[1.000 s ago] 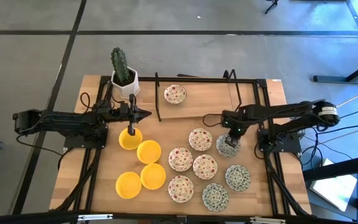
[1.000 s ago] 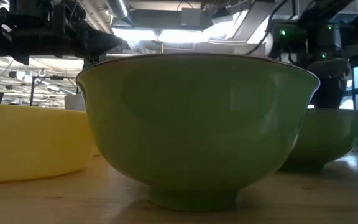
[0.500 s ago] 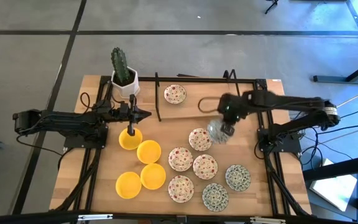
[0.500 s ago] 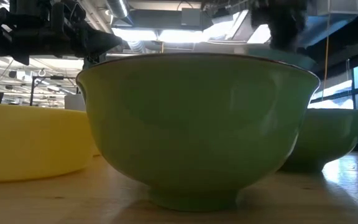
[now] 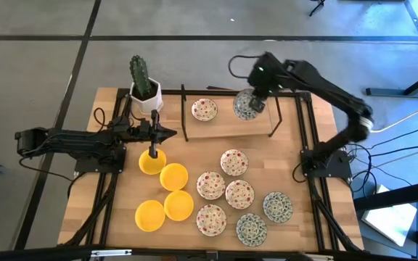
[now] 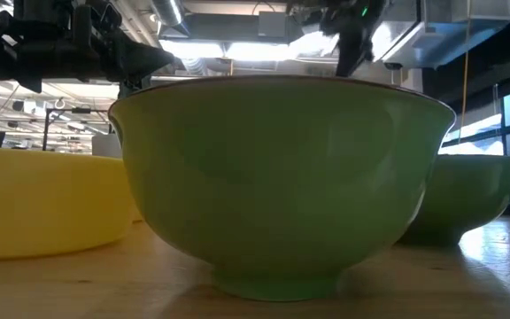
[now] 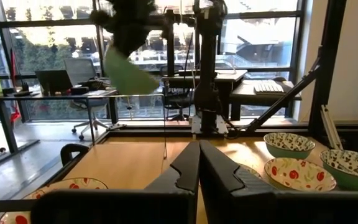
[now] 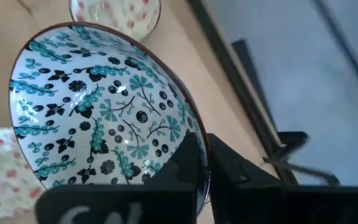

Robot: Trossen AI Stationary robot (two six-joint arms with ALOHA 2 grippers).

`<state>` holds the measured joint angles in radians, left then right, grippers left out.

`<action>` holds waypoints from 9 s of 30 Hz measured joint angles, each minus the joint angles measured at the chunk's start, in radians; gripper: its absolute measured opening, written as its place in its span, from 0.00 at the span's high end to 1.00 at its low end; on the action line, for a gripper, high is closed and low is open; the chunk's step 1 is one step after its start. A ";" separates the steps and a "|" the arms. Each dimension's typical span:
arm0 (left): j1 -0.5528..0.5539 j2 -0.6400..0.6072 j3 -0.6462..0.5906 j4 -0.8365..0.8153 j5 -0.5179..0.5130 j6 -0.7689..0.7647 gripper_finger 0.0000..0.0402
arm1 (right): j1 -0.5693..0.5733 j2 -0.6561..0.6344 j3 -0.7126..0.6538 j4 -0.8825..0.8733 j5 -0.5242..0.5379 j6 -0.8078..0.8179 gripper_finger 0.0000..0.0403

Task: Pick & Place Mini bowls
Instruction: Put the blue patterned bowl on the shelf, then put the yellow bowl on the shelf

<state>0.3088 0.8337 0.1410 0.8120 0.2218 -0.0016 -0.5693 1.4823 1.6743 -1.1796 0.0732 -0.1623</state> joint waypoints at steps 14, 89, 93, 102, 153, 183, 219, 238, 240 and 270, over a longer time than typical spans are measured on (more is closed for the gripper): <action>0.000 0.000 0.000 -0.014 0.000 0.005 0.99 | -0.212 0.386 0.062 -0.100 -0.171 -0.394 0.97; 0.000 0.000 0.000 -0.160 0.007 0.025 0.99 | 0.528 -0.693 -1.169 1.456 -0.564 0.091 0.99; 0.000 0.000 0.000 -0.145 0.003 0.032 0.99 | 0.539 -0.715 -1.304 1.622 -0.562 0.087 0.99; 0.000 0.000 0.000 -0.134 0.003 0.108 0.99 | 0.539 -0.697 -1.363 1.559 -0.509 -0.094 0.99; 0.000 0.000 0.001 -0.147 -0.104 0.090 0.99 | 0.482 -0.697 -1.363 1.526 -0.503 -0.173 0.99; -0.165 0.155 0.538 -1.850 -0.236 -0.437 0.55 | 0.482 -0.698 -1.363 1.491 -0.520 -0.141 0.98; -0.038 0.544 0.537 -1.745 -0.255 -0.397 0.44 | 0.481 -0.698 -1.363 1.486 -0.520 -0.149 0.95; -0.101 0.462 0.717 -1.840 -0.440 -0.447 0.99 | 0.482 -0.698 -1.363 1.479 -0.520 -0.036 0.95; -0.120 0.447 0.796 -1.836 -0.454 -0.418 0.99 | 0.482 -0.698 -1.363 1.468 -0.520 -0.028 0.95; 0.019 1.416 2.075 -1.921 -0.275 0.233 0.99 | 0.482 -0.698 -1.363 1.458 -0.548 -0.020 0.95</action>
<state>0.3274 2.2499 2.2155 -1.1091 -0.0536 0.2310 -0.0875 0.7841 0.3115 0.2783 -0.4747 -0.1825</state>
